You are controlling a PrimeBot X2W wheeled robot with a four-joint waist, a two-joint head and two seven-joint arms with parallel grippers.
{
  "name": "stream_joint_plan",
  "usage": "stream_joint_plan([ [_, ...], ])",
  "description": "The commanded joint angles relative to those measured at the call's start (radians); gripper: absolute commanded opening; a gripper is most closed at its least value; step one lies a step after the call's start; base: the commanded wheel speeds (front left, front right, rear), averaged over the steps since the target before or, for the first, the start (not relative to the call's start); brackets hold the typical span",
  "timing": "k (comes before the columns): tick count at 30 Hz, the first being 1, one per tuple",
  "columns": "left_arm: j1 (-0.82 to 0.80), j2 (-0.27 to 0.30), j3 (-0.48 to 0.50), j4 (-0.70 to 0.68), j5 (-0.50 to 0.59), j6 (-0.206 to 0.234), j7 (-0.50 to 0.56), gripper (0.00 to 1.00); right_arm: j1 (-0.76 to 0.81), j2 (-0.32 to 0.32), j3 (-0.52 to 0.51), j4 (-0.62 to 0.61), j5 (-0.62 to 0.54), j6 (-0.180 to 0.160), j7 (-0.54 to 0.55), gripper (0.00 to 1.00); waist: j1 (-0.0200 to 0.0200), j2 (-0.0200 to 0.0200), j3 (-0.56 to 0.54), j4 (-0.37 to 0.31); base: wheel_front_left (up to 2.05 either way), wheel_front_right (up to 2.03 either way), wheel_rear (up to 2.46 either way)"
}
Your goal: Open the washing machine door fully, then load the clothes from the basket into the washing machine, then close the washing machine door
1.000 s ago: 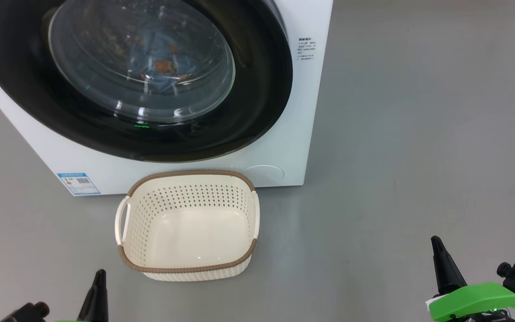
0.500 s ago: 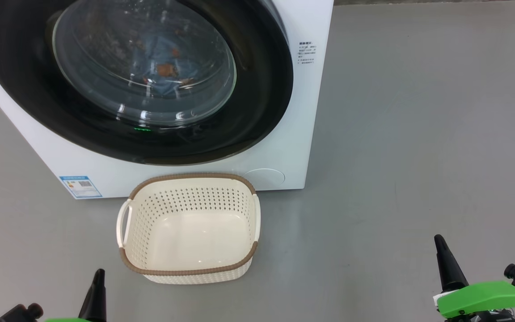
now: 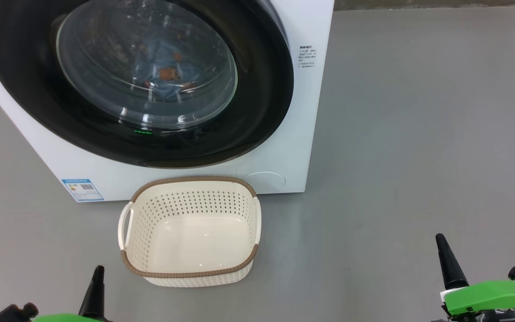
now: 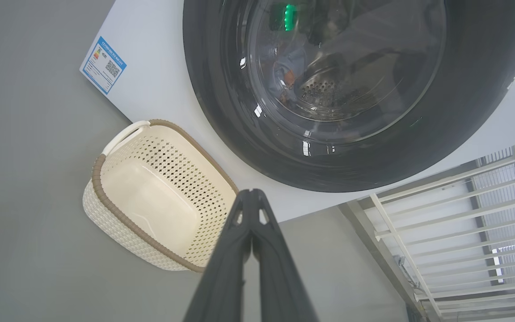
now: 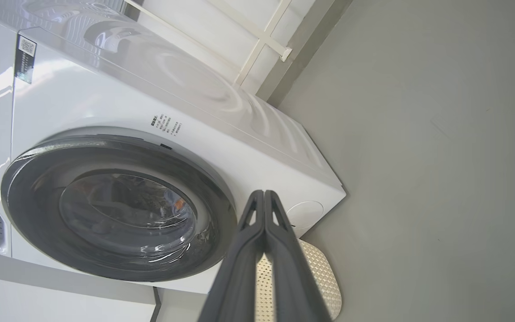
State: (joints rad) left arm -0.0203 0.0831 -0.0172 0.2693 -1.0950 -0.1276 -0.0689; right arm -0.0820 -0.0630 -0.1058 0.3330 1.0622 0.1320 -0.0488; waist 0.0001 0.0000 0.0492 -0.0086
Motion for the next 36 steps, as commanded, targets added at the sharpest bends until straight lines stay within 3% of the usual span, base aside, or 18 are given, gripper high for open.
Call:
stream_joint_plan([
  [1,-0.044,0.012,0.029,-0.02,-0.027,0.0,0.008,0.0,-0.026,-0.003,0.01,-0.032,0.028,-0.001,0.009,0.0,0.0,0.0,-0.002,0.0,0.0,0.0,0.0],
  [36,-0.076,0.002,0.07,-0.02,-0.366,-0.001,0.101,0.0,-0.031,0.007,-0.003,-0.064,0.365,-0.001,0.11,0.0,0.0,0.0,-0.033,0.006,0.0,0.0,0.0],
])
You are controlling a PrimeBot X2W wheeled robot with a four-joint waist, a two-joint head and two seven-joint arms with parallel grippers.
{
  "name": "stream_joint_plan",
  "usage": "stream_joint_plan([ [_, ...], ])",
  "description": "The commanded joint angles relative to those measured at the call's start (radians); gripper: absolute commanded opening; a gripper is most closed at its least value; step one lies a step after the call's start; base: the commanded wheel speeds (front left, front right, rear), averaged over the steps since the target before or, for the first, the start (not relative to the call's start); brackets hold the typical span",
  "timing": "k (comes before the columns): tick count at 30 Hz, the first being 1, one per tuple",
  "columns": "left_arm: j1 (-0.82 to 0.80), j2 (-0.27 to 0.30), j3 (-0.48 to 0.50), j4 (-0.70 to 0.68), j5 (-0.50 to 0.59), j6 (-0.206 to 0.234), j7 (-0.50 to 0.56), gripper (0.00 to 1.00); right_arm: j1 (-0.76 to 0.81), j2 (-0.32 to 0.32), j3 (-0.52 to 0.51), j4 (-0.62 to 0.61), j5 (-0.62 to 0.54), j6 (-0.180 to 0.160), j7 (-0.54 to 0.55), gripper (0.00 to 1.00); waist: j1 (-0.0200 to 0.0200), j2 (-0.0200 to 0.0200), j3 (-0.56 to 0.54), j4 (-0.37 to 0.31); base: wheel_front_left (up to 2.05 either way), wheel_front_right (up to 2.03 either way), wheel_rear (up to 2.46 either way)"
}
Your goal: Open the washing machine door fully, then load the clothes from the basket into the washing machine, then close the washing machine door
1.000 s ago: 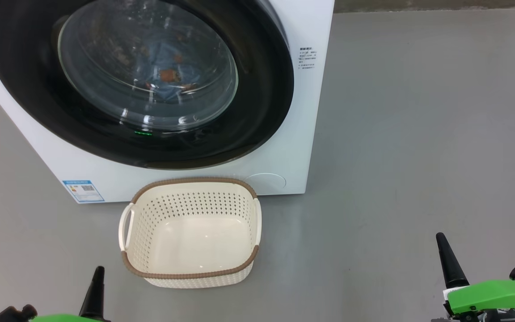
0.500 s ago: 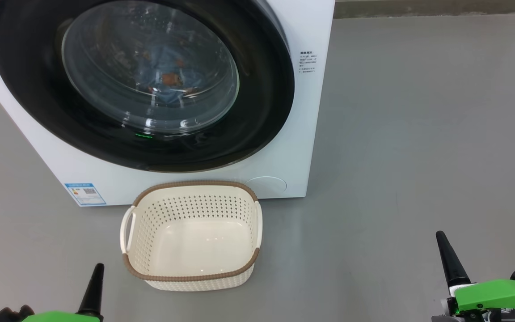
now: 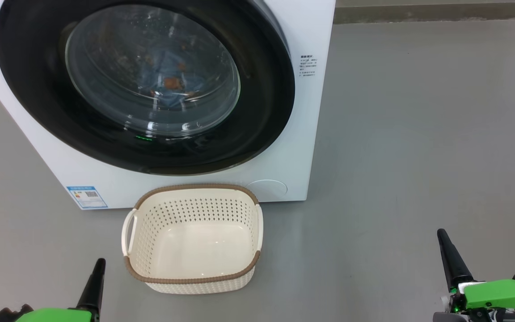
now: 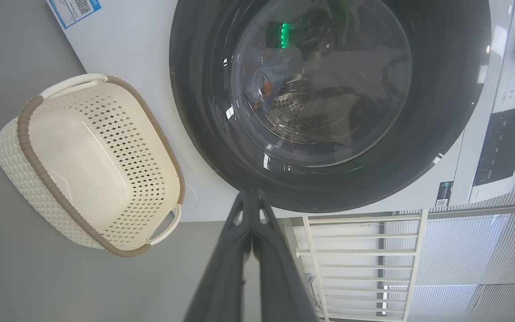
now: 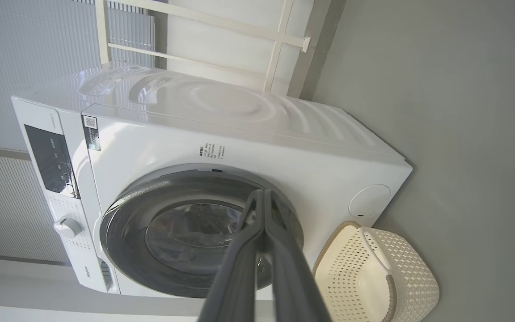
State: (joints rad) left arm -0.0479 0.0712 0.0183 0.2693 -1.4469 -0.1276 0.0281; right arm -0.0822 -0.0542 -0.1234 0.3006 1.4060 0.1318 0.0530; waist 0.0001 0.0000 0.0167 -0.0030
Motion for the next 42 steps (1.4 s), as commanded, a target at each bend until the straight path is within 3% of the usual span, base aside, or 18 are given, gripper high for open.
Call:
stream_joint_plan([
  [1,-0.049,0.013,0.036,-0.02,-0.024,-0.001,0.007,0.0,-0.031,-0.001,0.014,-0.033,0.031,-0.001,0.011,0.0,0.0,0.0,-0.001,0.0,0.0,0.0,0.0],
  [18,-0.065,0.007,0.058,-0.02,-0.193,-0.002,0.055,0.0,-0.034,0.004,0.008,-0.049,0.2,-0.001,0.061,0.0,-0.0001,0.0,-0.016,0.003,0.0,0.0,0.0],
  [42,-0.065,0.005,0.062,-0.02,-0.191,-0.002,0.058,0.0,-0.034,0.004,0.008,-0.049,0.201,-0.001,0.061,0.0,-0.0001,0.0,-0.017,0.003,0.0,0.0,0.0],
])
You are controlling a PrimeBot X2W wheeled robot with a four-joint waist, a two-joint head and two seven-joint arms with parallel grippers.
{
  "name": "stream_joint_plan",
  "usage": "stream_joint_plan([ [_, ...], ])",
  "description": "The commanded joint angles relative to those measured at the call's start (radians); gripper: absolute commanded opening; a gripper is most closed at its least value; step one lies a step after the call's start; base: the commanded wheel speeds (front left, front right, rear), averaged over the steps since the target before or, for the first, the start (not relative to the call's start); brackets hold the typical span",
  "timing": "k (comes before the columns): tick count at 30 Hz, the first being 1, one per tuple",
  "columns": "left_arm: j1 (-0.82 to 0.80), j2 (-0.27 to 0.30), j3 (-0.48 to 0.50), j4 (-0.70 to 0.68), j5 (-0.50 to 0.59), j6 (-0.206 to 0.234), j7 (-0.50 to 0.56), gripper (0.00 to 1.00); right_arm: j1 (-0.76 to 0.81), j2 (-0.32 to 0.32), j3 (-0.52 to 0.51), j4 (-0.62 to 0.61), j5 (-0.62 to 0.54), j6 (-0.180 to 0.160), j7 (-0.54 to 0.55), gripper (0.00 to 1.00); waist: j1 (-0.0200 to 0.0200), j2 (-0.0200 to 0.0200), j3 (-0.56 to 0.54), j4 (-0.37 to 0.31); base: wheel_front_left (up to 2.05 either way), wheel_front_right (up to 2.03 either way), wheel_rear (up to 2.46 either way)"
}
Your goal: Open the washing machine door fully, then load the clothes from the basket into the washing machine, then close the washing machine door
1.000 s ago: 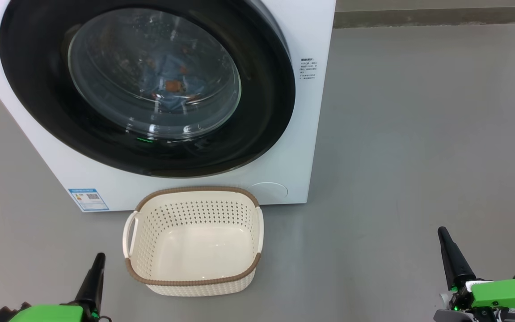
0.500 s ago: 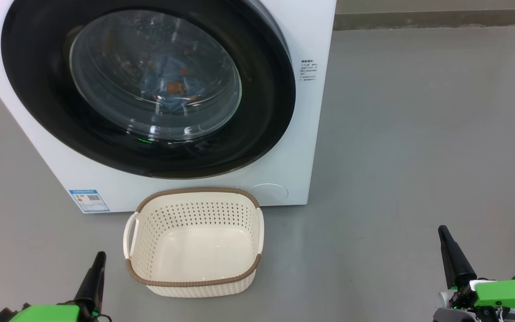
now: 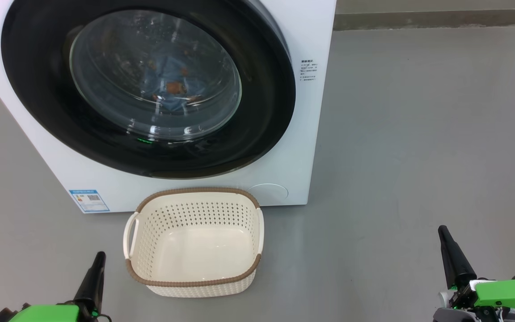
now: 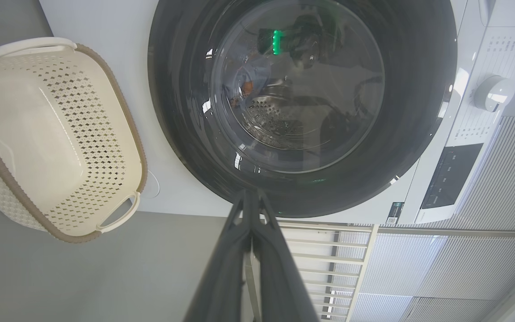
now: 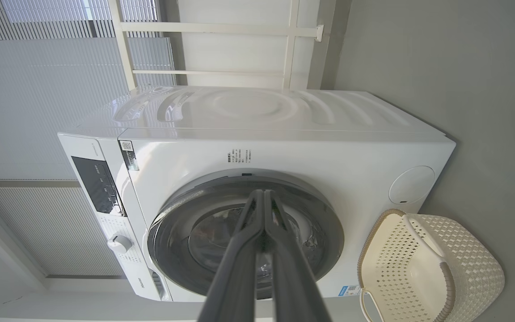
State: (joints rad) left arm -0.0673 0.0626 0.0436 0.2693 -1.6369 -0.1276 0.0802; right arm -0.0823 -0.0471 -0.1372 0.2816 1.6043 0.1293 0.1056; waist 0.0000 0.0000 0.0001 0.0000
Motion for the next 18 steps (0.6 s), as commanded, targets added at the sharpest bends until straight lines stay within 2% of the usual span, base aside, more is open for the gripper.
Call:
stream_joint_plan([
  [1,-0.046,0.013,0.036,-0.02,0.0,-0.002,0.006,0.0,-0.034,-0.003,0.021,-0.03,0.003,0.001,0.009,0.0,0.0,0.0,0.0,0.0,0.0,0.0,0.0],
  [18,-0.046,0.011,0.039,-0.019,0.002,-0.002,0.008,0.0,-0.034,-0.003,0.021,-0.03,0.003,0.001,0.009,0.0,0.0,0.0,0.0,0.0,0.0,0.0,0.0],
])
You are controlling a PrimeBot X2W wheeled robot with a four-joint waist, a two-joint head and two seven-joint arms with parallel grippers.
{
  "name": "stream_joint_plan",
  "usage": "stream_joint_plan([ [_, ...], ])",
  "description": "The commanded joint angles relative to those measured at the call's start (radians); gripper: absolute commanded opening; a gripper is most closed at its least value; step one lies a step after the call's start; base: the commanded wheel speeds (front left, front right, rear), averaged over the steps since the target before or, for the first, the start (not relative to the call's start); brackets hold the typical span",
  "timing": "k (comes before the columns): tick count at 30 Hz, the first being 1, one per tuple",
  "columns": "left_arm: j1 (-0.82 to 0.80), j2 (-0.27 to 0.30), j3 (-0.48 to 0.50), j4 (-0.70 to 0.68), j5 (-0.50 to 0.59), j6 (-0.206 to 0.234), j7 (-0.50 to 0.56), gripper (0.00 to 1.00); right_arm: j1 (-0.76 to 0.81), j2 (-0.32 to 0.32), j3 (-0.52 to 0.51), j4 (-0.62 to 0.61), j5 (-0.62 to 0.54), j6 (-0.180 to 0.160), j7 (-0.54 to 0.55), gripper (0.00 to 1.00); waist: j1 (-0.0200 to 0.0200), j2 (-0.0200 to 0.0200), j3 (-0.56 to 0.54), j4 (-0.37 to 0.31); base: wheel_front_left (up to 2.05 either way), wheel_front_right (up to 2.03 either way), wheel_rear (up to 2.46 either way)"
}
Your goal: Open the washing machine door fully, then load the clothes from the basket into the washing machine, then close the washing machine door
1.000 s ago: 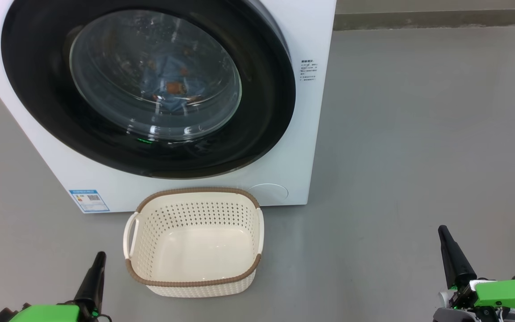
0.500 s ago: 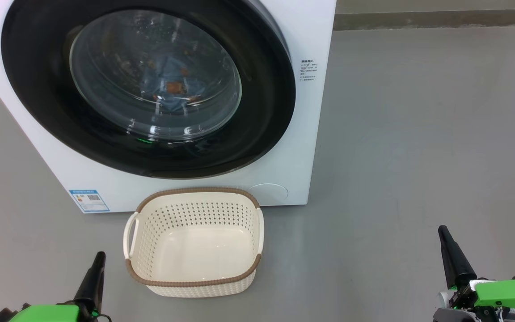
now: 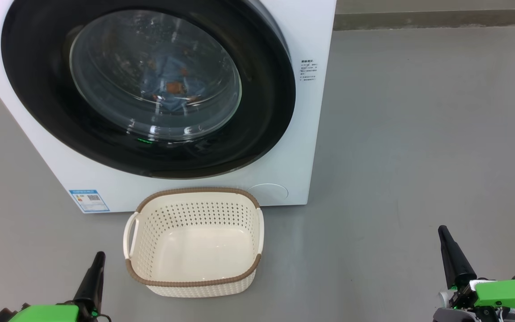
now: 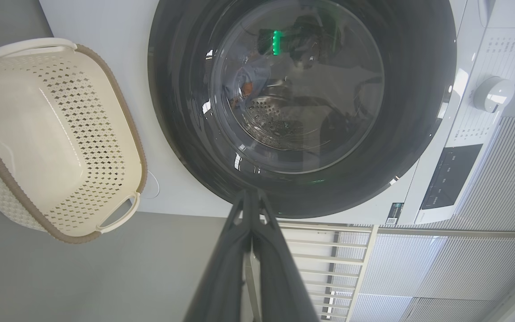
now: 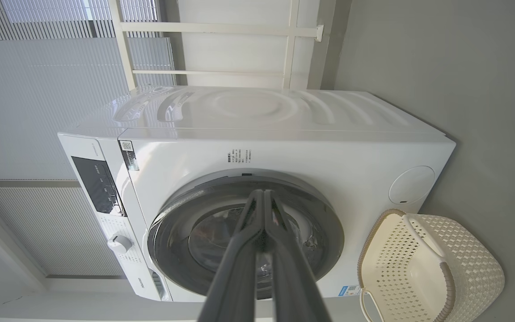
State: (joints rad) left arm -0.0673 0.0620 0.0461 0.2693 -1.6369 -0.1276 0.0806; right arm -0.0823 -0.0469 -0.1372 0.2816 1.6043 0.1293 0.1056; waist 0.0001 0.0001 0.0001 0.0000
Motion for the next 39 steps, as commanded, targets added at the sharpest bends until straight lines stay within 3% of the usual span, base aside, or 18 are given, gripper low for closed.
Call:
stream_joint_plan([
  [1,-0.046,0.012,0.037,-0.019,0.002,-0.002,0.008,0.0,-0.034,-0.003,0.021,-0.03,0.003,0.001,0.009,0.0,0.0,-0.0001,0.0,0.0,0.0,0.0,0.0],
  [39,-0.046,0.008,0.042,-0.019,0.006,-0.003,0.011,0.0,-0.034,-0.003,0.021,-0.03,0.003,0.001,0.009,0.0,0.0,-0.0001,0.0,0.0,0.0,0.0,0.0],
])
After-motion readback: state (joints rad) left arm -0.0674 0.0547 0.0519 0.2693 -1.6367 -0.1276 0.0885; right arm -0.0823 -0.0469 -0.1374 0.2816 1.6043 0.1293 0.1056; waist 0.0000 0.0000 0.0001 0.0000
